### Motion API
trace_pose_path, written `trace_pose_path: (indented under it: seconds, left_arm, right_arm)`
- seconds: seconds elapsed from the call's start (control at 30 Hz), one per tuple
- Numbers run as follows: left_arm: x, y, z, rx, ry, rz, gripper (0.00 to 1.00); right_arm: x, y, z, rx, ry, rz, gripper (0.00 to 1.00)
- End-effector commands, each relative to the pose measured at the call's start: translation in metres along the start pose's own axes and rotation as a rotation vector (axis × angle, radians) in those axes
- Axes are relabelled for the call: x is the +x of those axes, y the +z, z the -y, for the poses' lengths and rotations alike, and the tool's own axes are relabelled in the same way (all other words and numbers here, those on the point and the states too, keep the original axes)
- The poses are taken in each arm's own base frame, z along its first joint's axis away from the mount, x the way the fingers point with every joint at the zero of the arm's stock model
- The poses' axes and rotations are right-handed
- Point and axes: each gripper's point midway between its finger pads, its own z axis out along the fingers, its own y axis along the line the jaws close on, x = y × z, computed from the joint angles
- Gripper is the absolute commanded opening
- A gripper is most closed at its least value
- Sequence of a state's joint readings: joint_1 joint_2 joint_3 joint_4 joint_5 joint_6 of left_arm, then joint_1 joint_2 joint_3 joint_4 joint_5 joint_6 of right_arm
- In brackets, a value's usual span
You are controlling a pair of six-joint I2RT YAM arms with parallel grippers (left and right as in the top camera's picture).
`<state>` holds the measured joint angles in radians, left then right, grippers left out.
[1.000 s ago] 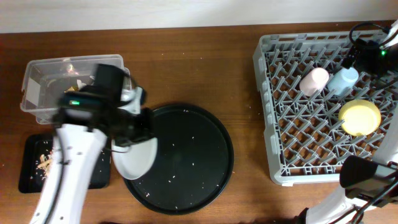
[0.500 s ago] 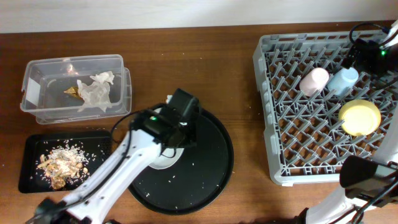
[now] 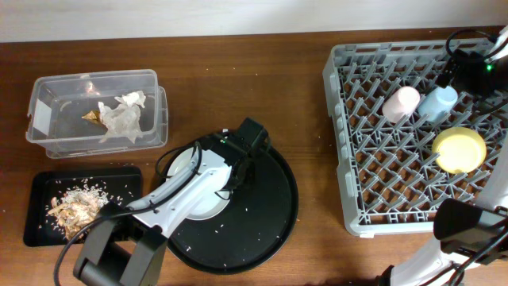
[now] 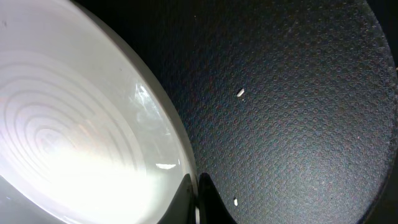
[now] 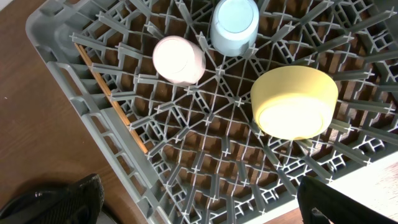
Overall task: Sort waste into correct bins and load items into the dishwasher rack
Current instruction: 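Carry the empty plate back and lower it onto the round tray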
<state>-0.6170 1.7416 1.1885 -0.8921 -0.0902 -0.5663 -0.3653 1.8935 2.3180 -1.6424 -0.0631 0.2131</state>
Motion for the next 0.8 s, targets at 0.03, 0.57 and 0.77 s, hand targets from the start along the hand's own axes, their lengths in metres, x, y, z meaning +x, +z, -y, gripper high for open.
trace_pose_path:
  seconds: [0.03, 0.57, 0.77]
  left_arm:
    - [0.006, 0.004, 0.004, 0.016, -0.007, -0.025, 0.02]
    - [-0.009, -0.025, 0.011, 0.026, 0.017, -0.008, 0.97]
    - [-0.022, -0.046, 0.017, 0.042, 0.023, 0.022, 0.99]
  right_arm:
    - [-0.001, -0.001, 0.003, 0.015, 0.008, 0.007, 0.98]
    - [-0.001, -0.001, 0.003, 0.015, 0.008, 0.007, 0.98]
    - [-0.001, -0.001, 0.003, 0.015, 0.008, 0.007, 0.98]
